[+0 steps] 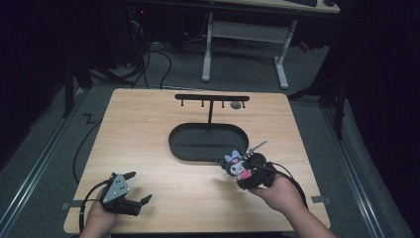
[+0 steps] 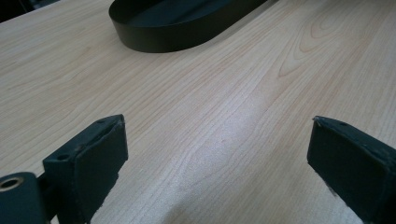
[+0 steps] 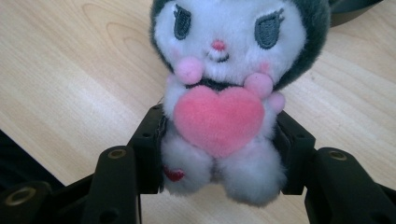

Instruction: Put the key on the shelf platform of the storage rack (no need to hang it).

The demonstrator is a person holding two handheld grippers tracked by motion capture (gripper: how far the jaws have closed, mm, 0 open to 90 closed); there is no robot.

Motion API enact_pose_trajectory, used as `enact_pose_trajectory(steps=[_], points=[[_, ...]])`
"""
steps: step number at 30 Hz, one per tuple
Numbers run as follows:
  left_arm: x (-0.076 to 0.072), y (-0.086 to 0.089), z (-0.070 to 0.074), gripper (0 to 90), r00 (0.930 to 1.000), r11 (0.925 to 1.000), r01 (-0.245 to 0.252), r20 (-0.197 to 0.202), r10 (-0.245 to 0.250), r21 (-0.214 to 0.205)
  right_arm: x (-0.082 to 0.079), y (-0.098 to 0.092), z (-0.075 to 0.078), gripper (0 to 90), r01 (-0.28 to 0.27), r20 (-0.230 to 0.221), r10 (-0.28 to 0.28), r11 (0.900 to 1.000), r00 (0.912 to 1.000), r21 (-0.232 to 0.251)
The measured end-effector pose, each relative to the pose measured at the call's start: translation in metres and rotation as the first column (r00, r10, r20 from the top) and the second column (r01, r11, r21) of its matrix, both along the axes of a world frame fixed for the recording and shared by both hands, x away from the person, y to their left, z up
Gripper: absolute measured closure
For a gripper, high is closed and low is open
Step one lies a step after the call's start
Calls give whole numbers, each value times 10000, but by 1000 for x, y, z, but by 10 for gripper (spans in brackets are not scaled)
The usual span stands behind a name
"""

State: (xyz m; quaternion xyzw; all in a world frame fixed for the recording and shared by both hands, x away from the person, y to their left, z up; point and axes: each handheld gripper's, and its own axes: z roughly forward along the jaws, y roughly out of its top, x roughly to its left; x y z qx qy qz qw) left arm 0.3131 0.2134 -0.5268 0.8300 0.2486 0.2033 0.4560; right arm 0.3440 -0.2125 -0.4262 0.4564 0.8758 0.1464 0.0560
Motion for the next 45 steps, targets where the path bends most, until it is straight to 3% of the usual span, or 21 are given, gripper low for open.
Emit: enact_pose_trajectory(steps=[10, 15, 28, 36, 45], points=[[1, -1, 0, 58, 10000, 10000, 23, 40, -24, 47, 12, 1, 5, 474, 69, 181, -71, 9999, 9998, 120], [1, 0, 0, 59, 10000, 10000, -14, 43, 14, -77, 18, 5, 6, 475, 198, 56, -199, 9997, 9998, 147], [0, -1, 1, 60, 10000, 10000, 71, -2, -71, -20, 36, 17, 10, 476, -70, 199, 69, 10000, 9998, 39], [-1, -1, 0, 60, 10000, 10000, 42, -30, -42, -1, 57, 28, 12, 475, -82, 420, 81, 10000, 9991, 32], [0, 3, 0, 60, 10000, 9999, -9, -39, 9, -112, 84, 39, 1, 475, -64, 392, 57, 9998, 9992, 172]])
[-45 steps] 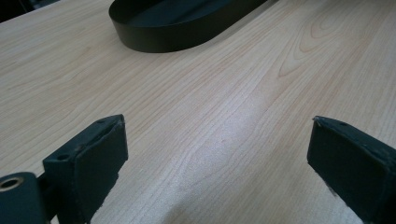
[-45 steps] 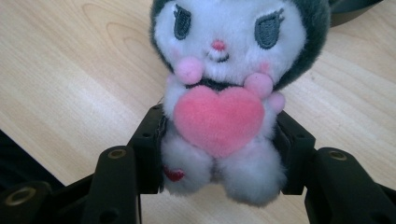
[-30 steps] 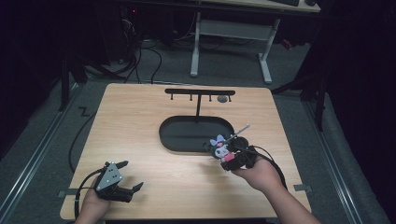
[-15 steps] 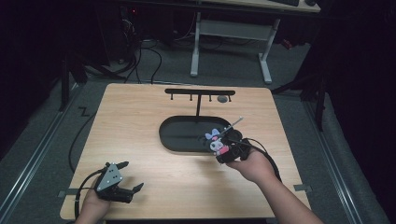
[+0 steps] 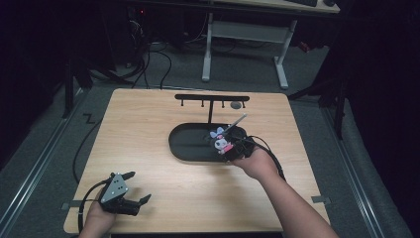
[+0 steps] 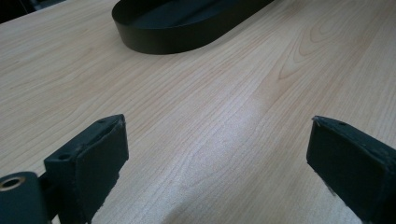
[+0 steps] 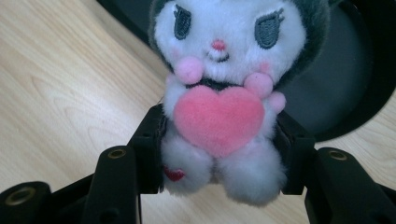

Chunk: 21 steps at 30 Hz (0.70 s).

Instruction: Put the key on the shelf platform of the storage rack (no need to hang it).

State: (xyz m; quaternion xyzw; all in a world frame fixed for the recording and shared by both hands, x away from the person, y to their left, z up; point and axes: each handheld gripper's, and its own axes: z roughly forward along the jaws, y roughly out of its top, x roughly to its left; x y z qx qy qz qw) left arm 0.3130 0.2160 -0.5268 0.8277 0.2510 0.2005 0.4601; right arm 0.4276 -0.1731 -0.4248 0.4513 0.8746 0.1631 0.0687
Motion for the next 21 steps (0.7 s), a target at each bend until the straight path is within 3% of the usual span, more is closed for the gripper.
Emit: enact_pose_trajectory(steps=[21], points=[[3, -4, 0, 72, 9999, 9999, 160, 31, -161, 38, 45, 26, -15, 475, 381, 167, -379, 9992, 9991, -96]])
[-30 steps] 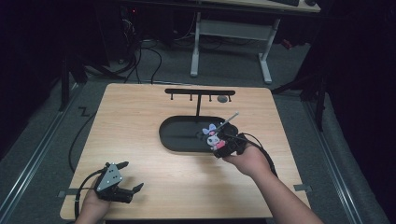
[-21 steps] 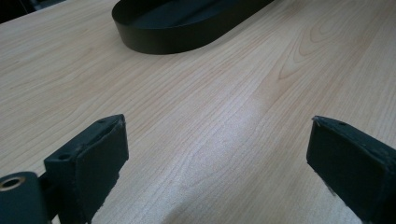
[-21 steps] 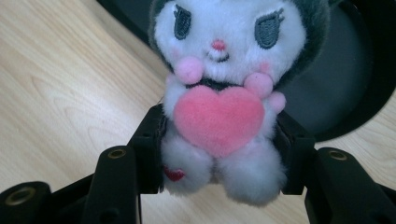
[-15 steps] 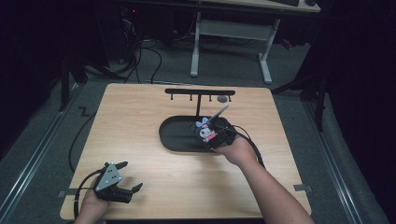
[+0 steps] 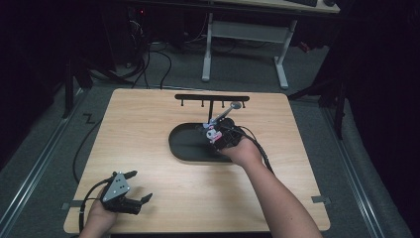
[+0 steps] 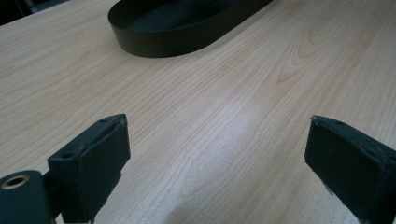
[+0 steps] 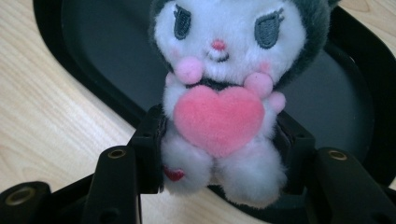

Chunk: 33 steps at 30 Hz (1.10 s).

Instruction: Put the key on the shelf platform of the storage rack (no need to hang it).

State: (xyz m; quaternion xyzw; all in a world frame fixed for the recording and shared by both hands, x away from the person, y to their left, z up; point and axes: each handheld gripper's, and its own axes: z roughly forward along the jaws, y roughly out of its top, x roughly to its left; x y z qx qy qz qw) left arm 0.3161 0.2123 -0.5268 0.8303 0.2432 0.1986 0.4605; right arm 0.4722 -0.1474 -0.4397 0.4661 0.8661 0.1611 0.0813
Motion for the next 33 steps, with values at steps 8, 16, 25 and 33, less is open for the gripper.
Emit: enact_pose_trajectory(steps=[8, 16, 25, 33], points=[[0, 2, 0, 76, 10000, 10000, -42, 10, 42, -28, 11, 3, -9, 475, -51, 23, 51, 9999, 10000, 114], [-1, 1, 0, 79, 10000, 10000, 7, -55, -7, 1, 16, 6, -16, 475, 18, -135, -17, 10000, 9999, 18], [-1, 1, -1, 81, 10000, 10000, 10, -55, -10, -4, 10, -4, -28, 473, 145, -627, -152, 9998, 9979, -105], [-1, 0, -1, 82, 10000, 10000, 48, -81, -48, 11, 3, -15, -32, 470, 401, -781, -400, 9992, 9961, -1]])
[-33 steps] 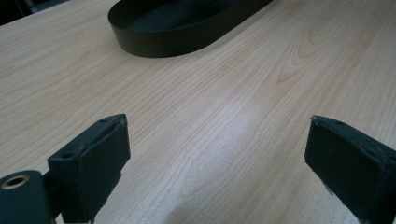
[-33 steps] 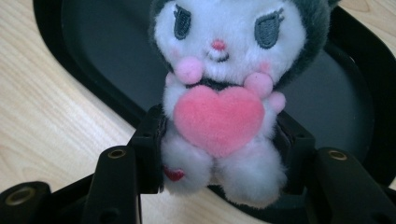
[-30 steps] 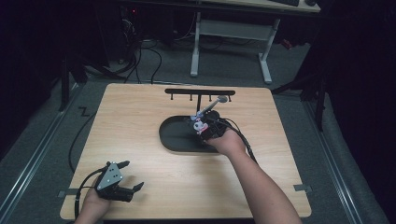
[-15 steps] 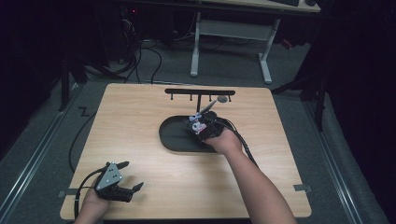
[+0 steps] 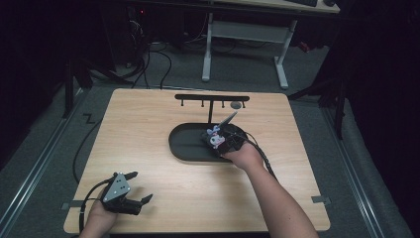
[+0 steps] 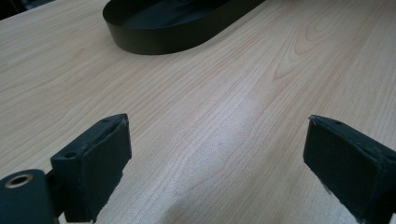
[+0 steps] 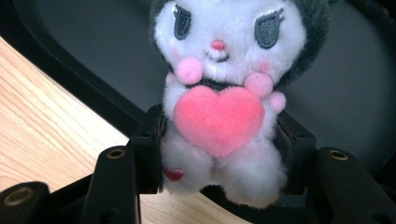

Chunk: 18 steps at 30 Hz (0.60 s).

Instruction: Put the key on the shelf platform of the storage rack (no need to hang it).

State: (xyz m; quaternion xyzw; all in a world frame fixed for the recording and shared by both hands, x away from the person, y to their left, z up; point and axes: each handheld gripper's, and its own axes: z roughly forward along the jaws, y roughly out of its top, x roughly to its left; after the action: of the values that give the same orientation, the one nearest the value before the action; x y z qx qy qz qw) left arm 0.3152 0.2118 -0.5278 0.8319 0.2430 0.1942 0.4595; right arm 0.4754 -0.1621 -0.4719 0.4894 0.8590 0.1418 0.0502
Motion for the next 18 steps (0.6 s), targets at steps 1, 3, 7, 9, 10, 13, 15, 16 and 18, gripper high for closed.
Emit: enact_pose_trajectory(steps=[1, 3, 7, 9, 10, 13, 15, 16, 18], points=[[0, 0, 0, 82, 10000, 10000, 5, -3, -5, 5, 0, -1, -1, 469, 1, -38, -1, 10000, 10000, 27], [0, 0, 0, 82, 10000, 10000, 17, -11, -17, 38, -1, -2, -4, 468, -1, -66, 1, 10000, 10000, -58], [0, 0, 0, 82, 10000, 10000, 40, -38, -40, 51, 1, -1, -5, 463, -174, -2, 174, 9998, 9998, -104], [0, 0, -1, 83, 10000, 10000, 35, -47, -35, 49, 1, 0, -5, 461, -164, -10, 164, 9998, 9999, -76], [0, 0, 0, 83, 10000, 10000, 36, -44, -36, 47, 2, 1, -6, 460, -171, 10, 171, 9998, 9999, -72], [0, 0, 0, 83, 10000, 10000, 40, -42, -39, 58, 3, 1, -7, 456, -121, -40, 120, 9999, 9999, -120], [0, 0, 0, 83, 10000, 10000, 42, -39, -42, 50, 4, 1, -8, 450, -108, -48, 108, 9999, 9999, -91], [0, 0, 0, 83, 10000, 10000, 42, -39, -42, 50, 4, 1, -8, 450, -108, -48, 108, 9999, 9999, -91], [0, 0, 0, 83, 10000, 10000, 48, -41, -48, 52, 4, 2, -7, 435, -71, 0, 71, 9999, 10000, -75]])
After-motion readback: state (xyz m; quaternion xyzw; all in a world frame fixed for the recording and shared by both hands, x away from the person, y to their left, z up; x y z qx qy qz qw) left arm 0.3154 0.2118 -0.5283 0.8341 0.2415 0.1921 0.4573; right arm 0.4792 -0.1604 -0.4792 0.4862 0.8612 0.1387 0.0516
